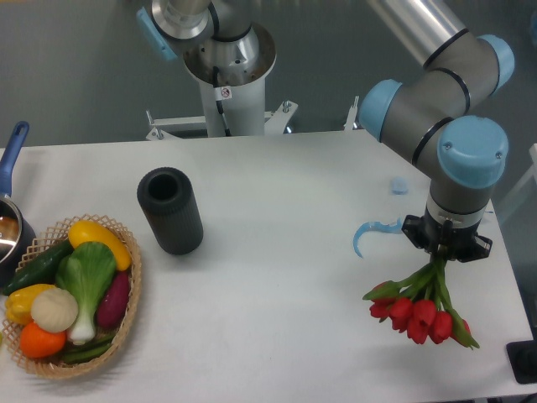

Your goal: Insert the flowers into the vase

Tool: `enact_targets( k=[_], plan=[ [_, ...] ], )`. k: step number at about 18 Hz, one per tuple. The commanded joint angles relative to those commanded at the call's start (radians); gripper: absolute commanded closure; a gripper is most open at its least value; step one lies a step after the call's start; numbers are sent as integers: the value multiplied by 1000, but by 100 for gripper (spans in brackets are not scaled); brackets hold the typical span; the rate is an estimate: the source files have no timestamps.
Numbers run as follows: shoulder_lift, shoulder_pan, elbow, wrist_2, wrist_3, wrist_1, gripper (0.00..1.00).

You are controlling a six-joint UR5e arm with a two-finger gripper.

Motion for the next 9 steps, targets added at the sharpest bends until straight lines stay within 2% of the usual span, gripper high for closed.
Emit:
enact_targets(
  k=[7, 9],
  plan=[
    [3, 0, 2, -12, -14, 2, 95],
    [8, 3, 23, -47, -14, 3, 95]
  ],
)
